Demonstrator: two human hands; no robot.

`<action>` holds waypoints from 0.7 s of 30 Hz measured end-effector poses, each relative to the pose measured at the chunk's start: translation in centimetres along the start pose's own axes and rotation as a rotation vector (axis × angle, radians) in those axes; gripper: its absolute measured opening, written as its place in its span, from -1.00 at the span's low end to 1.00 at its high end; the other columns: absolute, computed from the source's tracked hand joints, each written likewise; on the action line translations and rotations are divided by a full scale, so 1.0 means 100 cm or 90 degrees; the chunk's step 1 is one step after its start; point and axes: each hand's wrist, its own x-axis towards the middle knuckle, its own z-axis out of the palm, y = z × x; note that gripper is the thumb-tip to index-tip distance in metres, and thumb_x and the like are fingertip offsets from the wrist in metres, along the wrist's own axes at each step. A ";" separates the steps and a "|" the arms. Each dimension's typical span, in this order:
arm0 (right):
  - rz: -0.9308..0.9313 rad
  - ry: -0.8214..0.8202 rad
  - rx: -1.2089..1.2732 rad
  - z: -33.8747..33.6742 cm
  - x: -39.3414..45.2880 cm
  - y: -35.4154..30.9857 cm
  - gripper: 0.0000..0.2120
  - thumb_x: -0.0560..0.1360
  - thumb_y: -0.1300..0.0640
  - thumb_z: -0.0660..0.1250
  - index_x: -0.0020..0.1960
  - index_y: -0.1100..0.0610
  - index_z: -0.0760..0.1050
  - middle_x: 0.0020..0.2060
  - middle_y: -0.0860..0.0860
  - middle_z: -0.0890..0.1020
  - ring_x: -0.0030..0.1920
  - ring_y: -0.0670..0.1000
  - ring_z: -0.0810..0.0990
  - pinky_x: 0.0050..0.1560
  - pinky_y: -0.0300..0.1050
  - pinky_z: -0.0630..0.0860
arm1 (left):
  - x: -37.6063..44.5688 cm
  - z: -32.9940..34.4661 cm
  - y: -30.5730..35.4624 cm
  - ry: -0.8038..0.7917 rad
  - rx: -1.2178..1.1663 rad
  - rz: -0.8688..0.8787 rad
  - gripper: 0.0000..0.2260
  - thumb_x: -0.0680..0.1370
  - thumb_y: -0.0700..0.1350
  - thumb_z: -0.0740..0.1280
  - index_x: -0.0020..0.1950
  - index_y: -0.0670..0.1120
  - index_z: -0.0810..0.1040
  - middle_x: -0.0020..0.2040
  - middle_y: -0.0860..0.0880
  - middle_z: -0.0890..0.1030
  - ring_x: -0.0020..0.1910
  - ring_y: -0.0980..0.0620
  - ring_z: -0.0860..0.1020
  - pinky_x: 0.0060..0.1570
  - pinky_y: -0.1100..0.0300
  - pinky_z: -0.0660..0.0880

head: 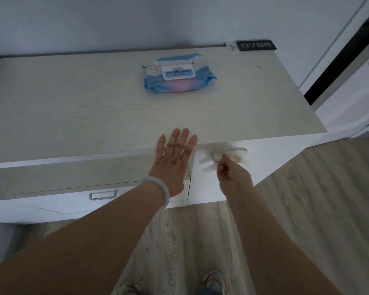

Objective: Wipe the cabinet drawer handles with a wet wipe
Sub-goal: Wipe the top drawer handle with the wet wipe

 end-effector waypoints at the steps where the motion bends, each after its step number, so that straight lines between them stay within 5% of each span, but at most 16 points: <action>1: 0.024 -0.023 0.001 0.006 -0.003 0.010 -0.92 0.47 0.34 0.40 -0.11 0.27 0.50 -0.27 0.10 0.56 -0.32 -0.05 0.53 -0.48 -0.34 0.49 | 0.000 0.000 0.000 -0.002 -0.001 0.000 -0.02 0.32 -0.27 0.21 0.54 -0.04 -0.40 0.57 -0.11 -0.32 0.55 -0.16 -0.31 0.48 -0.20 -0.30; 5: 0.083 -0.097 0.025 0.023 -0.009 0.031 -0.88 0.48 0.39 0.36 0.01 0.29 0.51 -0.17 0.13 0.58 -0.31 -0.04 0.54 -0.44 -0.33 0.52 | 0.000 -0.002 0.000 -0.011 0.007 0.008 -0.03 0.32 -0.26 0.20 0.54 -0.05 -0.40 0.57 -0.12 -0.31 0.55 -0.16 -0.31 0.48 -0.21 -0.26; 15: 0.029 -0.012 0.159 -0.006 -0.002 0.007 -0.86 0.44 0.35 0.43 -0.02 0.29 0.54 -0.12 0.10 0.61 -0.19 -0.05 0.58 -0.37 -0.30 0.56 | 0.000 -0.002 -0.002 -0.010 0.002 0.009 -0.03 0.34 -0.25 0.24 0.54 -0.05 -0.38 0.58 -0.11 -0.29 0.56 -0.16 -0.28 0.48 -0.20 -0.28; 21: 0.046 -0.062 -0.010 0.008 -0.022 0.043 -0.81 0.46 0.33 0.41 0.06 0.29 0.54 -0.20 0.10 0.62 -0.31 -0.06 0.58 -0.39 -0.32 0.55 | -0.001 -0.005 -0.009 -0.043 -0.003 0.037 0.00 0.46 0.09 0.41 0.58 -0.06 -0.30 0.58 -0.11 -0.29 0.56 -0.14 -0.26 0.50 -0.18 -0.24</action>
